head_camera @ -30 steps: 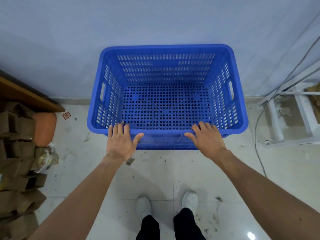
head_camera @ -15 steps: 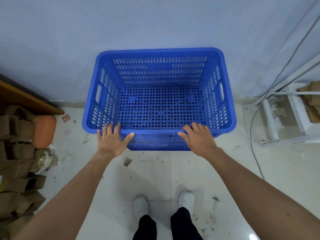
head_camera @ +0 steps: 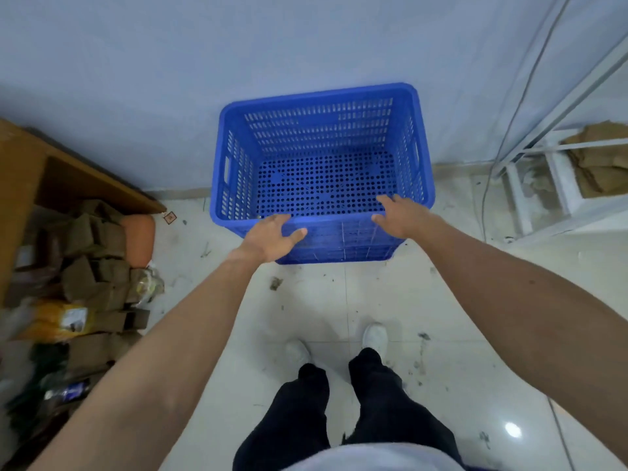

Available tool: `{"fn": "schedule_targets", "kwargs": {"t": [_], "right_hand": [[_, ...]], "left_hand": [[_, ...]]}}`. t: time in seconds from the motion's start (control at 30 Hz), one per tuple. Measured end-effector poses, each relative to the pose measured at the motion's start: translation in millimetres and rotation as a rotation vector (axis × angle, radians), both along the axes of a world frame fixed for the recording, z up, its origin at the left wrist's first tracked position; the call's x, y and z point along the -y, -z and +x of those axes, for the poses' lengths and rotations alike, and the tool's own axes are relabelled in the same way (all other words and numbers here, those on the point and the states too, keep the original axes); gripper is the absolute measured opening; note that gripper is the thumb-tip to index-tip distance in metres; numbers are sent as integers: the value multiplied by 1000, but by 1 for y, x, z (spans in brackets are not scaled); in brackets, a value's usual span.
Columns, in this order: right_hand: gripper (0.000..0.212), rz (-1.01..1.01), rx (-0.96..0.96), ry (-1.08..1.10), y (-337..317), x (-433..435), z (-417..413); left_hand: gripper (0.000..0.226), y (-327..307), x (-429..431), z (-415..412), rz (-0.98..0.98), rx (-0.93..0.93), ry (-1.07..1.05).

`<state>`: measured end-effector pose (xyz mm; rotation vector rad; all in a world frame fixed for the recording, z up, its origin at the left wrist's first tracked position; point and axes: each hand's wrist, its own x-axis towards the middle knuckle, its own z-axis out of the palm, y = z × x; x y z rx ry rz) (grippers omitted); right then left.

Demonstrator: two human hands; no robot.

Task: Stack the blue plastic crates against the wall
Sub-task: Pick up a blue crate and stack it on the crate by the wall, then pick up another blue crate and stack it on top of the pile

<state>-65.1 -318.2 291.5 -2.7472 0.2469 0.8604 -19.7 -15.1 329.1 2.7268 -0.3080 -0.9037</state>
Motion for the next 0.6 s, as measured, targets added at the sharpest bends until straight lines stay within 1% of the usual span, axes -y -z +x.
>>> {"fn": "schedule_targets", "kwargs": {"t": [0.1,0.3,0.37,0.47,0.6], "right_hand": [[65,22,32,32,-33,0,-15],[63,39,110,95,-93,-21,-54],[62,45,139,137,-110,-32,-74],[59,29,183,218,-131,-48,-106],[59,-22,227,359,-154,-74,-162]], "left_hand": [[87,-38,12,-6,-35,-10,-47],[88,-91,17,-11,-113,6,-9],[84,-103,17,-14,-137,-1,39],[71,-117,14,-25,-183,-1,134],[55,-128,8,-58,-226,11,264]]}}
